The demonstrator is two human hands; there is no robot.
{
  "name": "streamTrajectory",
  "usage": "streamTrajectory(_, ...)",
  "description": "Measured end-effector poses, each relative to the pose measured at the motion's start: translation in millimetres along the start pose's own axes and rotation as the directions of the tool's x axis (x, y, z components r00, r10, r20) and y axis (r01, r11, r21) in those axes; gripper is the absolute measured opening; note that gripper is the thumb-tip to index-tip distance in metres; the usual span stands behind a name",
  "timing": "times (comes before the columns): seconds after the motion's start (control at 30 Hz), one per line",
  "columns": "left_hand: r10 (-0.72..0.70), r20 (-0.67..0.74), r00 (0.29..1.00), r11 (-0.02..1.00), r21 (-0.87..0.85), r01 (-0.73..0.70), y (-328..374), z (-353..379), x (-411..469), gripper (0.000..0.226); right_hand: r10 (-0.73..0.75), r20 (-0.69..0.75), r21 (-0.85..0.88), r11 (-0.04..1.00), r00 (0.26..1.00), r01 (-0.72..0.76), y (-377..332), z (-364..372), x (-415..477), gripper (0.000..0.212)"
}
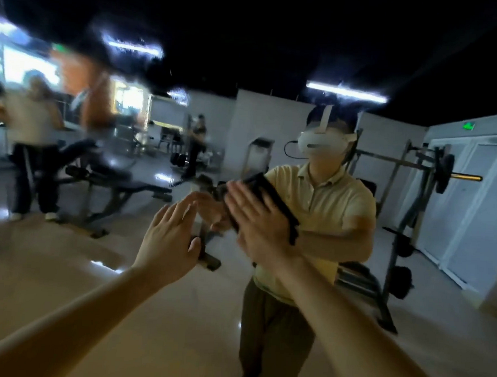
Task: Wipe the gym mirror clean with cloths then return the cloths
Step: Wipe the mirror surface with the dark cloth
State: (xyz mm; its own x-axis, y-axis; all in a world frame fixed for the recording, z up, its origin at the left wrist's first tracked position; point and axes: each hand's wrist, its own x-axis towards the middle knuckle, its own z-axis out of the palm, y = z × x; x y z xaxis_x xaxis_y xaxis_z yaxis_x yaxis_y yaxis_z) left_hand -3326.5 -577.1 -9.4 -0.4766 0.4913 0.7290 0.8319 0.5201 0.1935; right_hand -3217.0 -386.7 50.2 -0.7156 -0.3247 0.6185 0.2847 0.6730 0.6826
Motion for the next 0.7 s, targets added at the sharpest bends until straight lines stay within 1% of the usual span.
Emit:
streamTrajectory(0.03,0.012,-0.043,0.999,1.000,-0.002,-0.012,1.2,-7.1,6.0,0.081,0.112,-0.049,0.030,0.993,0.993,-0.110,28.8,-8.7,-2.4,0.067)
streamTrajectory(0.1,0.032,-0.136,0.990,0.999,0.005,-0.032,2.8,-22.1,22.9,0.070,0.344,-0.119,0.053,0.939,0.931,-0.340,89.3,-27.4,-9.6,0.068)
streamTrajectory(0.13,0.028,-0.175,0.984,1.000,-0.001,-0.029,3.5,-28.7,31.7,0.069,0.445,-0.137,0.047,0.895,0.885,-0.443,116.2,-37.4,-14.7,0.069)
streamTrajectory(0.2,0.014,-0.246,0.969,1.000,-0.020,-0.019,6.2,-40.0,47.4,0.073,0.622,-0.164,0.050,0.780,0.765,-0.624,156.3,-53.3,-22.2,0.072)
streamTrajectory(0.27,0.031,-0.298,0.954,0.999,-0.023,-0.040,6.7,-48.6,60.7,0.071,0.736,-0.187,0.088,0.672,0.651,-0.735,170.2,-60.1,-17.6,0.074)
streamTrajectory(0.3,0.063,-0.320,0.945,0.997,-0.018,-0.073,5.9,-52.3,67.8,0.067,0.769,-0.195,0.109,0.633,0.608,-0.766,167.7,-61.8,-8.6,0.074)
streamTrajectory(0.33,0.102,-0.340,0.935,0.994,-0.009,-0.112,4.4,-55.8,73.9,0.062,0.781,-0.209,0.121,0.617,0.588,-0.777,160.0,-61.2,3.5,0.075)
streamTrajectory(0.37,0.131,-0.352,0.927,0.990,-0.002,-0.140,3.3,-59.9,80.5,0.059,0.763,-0.227,0.121,0.638,0.605,-0.760,148.6,-58.2,18.3,0.074)
streamTrajectory(0.43,0.145,-0.361,0.921,0.987,-0.010,-0.159,0.1,-68.2,97.9,0.060,0.667,-0.246,0.097,0.739,0.704,-0.667,120.5,-46.9,52.2,0.072)
streamTrajectory(0.5,0.129,-0.374,0.918,0.987,-0.038,-0.154,-4.5,-75.8,116.5,0.061,0.557,-0.232,0.078,0.828,0.797,-0.556,85.2,-35.1,85.3,0.073)
streamTrajectory(0.53,0.121,-0.379,0.917,0.987,-0.054,-0.152,-7.1,-79.1,124.8,0.061,0.482,-0.211,0.066,0.875,0.850,-0.480,64.6,-29.9,99.0,0.073)
streamTrajectory(0.6,0.112,-0.382,0.917,0.985,-0.081,-0.153,-12.6,-85.5,138.6,0.061,0.253,-0.124,0.033,0.967,0.960,-0.251,26.6,-22.7,117.3,0.069)
streamTrajectory(0.63,0.117,-0.379,0.918,0.984,-0.083,-0.160,-16.0,-88.3,144.7,0.061,0.133,-0.078,0.011,0.991,0.988,-0.133,15.4,-21.0,121.2,0.067)
streamTrajectory(0.67,0.130,-0.372,0.919,0.982,-0.080,-0.171,-20.2,-90.9,150.6,0.062,0.059,-0.051,-0.017,0.998,0.997,-0.060,13.0,-20.7,122.6,0.066)
streamTrajectory(0.7,0.151,-0.366,0.918,0.979,-0.073,-0.190,-25.0,-93.4,156.3,0.064,0.060,-0.049,-0.040,0.997,0.997,-0.062,18.9,-23.5,121.5,0.065)
